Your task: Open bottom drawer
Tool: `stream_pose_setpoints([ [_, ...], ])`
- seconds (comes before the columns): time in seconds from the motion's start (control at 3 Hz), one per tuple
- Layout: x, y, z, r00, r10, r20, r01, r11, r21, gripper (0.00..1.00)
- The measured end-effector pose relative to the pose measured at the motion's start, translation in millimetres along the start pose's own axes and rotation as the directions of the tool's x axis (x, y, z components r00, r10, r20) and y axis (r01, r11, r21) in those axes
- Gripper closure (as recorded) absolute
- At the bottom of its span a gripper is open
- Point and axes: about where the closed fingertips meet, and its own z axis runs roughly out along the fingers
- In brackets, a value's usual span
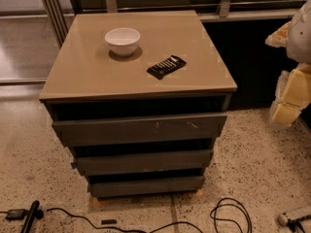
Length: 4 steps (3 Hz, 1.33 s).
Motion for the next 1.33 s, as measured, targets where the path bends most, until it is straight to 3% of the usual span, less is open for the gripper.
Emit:
stream_pose_setpoints([
  [0.67,-3.0,8.6,16.9,1.000,-0.011,0.025,0.011,0.9998,-0.019,0.00],
  [1.0,-4.1,36.5,65.5,0.998,-0.004,0.061,0.008,0.9971,-0.076,0.00],
  [1.33,-3.8,69.7,93.3,0.996,0.030,0.089,-0.022,0.9962,-0.084,0.00],
])
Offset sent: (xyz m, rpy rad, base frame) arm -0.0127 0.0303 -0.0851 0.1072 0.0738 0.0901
